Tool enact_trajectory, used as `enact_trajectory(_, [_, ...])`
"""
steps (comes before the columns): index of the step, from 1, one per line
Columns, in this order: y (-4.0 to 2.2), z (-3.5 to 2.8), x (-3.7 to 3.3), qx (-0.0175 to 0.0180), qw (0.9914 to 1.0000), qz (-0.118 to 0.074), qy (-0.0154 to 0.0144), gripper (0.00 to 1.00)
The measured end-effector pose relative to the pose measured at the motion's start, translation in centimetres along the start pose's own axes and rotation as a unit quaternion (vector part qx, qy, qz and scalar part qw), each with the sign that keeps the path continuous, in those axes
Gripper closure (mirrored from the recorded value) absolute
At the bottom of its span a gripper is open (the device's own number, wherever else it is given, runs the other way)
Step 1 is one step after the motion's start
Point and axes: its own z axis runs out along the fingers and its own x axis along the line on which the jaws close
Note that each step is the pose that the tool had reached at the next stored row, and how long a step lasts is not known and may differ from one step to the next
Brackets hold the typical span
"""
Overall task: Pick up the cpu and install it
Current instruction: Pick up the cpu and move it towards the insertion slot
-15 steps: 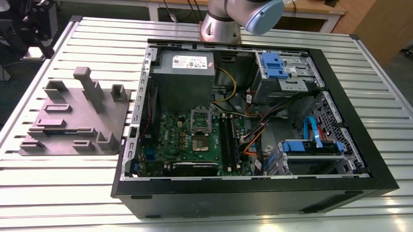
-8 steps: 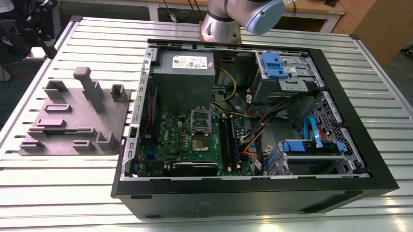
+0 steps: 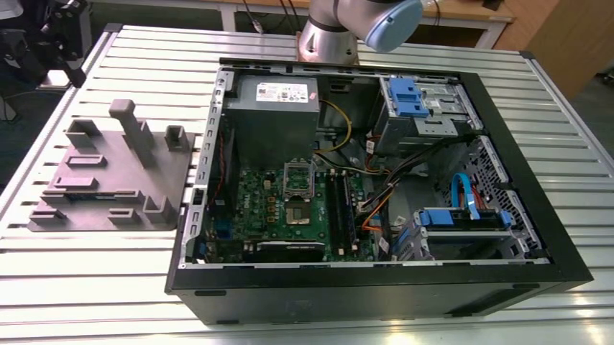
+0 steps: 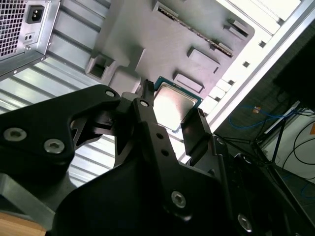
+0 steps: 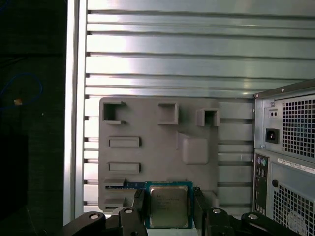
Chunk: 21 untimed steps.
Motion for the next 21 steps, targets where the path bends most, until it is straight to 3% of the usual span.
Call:
enact_trajectory(15, [-0.01, 0.02, -1.24, -0.0001, 1.00000, 0.000, 0.0000, 0.53])
enact_trajectory(21, [-0.01, 0.02, -1.32, 0.0000, 1.00000, 0.000, 0.0000, 0.53])
